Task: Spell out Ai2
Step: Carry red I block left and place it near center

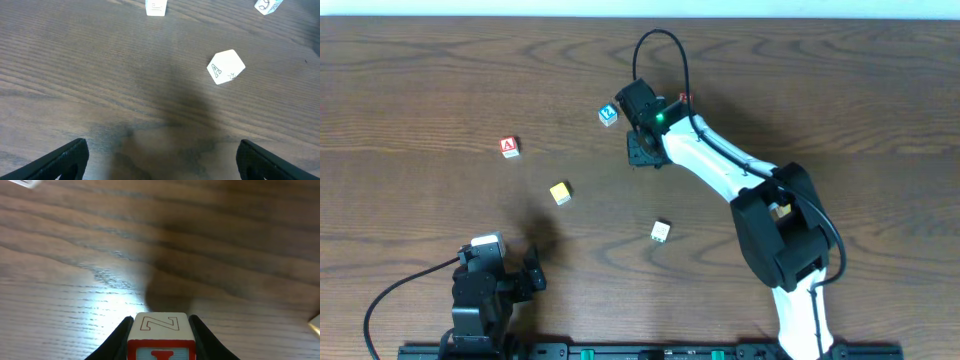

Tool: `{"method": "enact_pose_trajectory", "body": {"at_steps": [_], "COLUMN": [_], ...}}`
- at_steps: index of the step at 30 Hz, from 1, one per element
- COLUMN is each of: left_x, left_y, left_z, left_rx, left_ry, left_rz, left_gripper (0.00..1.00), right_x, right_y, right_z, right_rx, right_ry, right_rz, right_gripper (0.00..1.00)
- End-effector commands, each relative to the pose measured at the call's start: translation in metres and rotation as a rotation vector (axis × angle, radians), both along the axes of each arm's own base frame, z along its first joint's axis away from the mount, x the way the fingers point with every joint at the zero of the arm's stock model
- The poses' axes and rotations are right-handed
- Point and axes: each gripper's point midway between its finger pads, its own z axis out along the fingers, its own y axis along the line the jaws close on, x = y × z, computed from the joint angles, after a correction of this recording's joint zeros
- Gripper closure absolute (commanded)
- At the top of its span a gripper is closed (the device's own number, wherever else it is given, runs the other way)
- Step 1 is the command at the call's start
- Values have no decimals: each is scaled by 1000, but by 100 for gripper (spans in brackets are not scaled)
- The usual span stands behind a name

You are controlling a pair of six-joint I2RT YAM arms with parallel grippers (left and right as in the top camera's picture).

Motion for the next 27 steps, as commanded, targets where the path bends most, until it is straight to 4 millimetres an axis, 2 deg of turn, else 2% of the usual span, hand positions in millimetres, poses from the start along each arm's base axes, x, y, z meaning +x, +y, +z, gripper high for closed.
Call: {"method": "enact_pose_trajectory", "body": {"at_steps": [1, 9, 21, 22, 23, 27], "left_x": [-4, -4, -4, -4, -4, -4], "left_y": [2, 2, 2, 2, 2, 2], "left_z": [-9, -9, -9, -9, -9, -9], "left_rx": [14, 14, 14, 14, 14, 14], "left_ry": [34, 34, 34, 34, 34, 34], "left_rz": [8, 8, 8, 8, 8, 8], "left_gripper": [5, 5, 5, 5, 5, 5], "right_x": [-1, -1, -4, -4, -4, -3], "right_y": [0, -1, 3, 3, 3, 2], "right_z": [-7, -7, -10, -10, -10, -10], "right_rx": [-12, -27, -39, -41, -43, -46], "right_ry": [5, -23, -26, -27, -29, -32], "right_rz": [-47, -148, -142, -142, -142, -144], "right_gripper": [99, 99, 99, 96, 88, 77]}}
